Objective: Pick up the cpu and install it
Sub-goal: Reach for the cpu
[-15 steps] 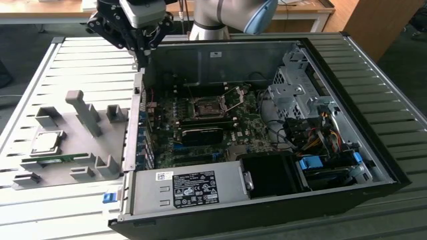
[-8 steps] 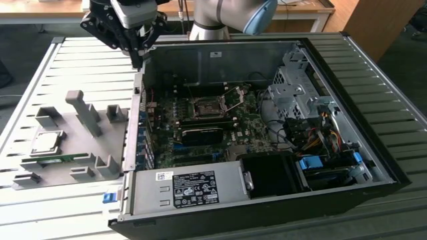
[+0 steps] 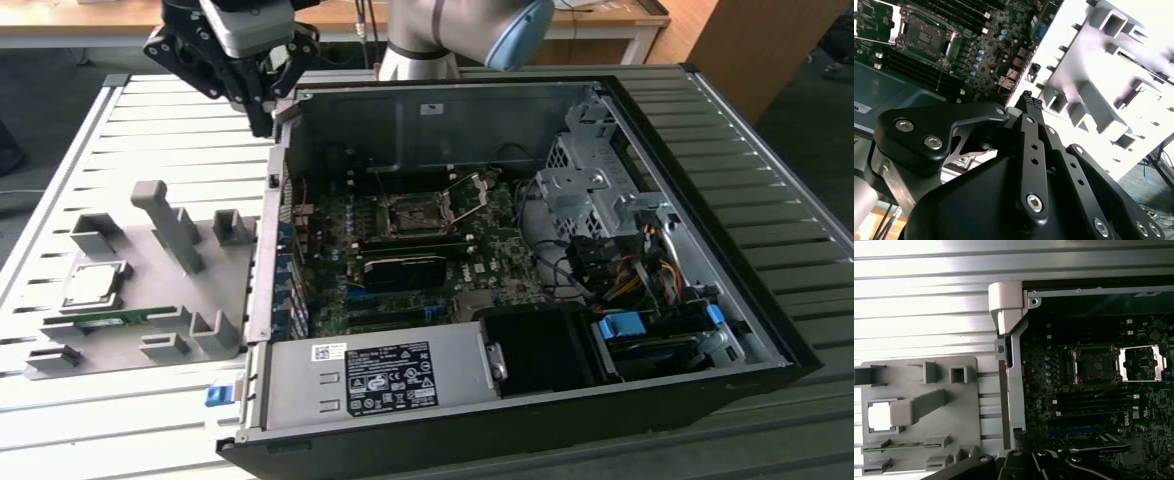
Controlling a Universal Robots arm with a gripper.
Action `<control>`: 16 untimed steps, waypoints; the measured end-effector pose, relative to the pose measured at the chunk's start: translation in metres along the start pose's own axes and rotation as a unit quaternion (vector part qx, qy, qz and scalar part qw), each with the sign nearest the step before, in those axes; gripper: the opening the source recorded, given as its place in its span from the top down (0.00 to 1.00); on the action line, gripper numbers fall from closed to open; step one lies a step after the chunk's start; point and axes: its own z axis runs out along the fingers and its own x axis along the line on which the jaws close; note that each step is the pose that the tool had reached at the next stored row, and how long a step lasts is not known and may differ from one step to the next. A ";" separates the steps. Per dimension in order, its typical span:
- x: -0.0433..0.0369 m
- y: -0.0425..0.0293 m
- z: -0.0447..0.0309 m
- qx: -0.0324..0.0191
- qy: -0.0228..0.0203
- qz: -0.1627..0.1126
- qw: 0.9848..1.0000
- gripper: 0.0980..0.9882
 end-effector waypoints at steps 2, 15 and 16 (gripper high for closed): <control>0.0048 -0.0004 -0.0001 0.000 0.000 0.000 1.000 0.99; 0.0192 -0.0015 0.0000 0.000 0.000 0.000 1.000 0.99; 0.0200 -0.0015 0.0000 0.000 0.000 0.000 1.000 0.99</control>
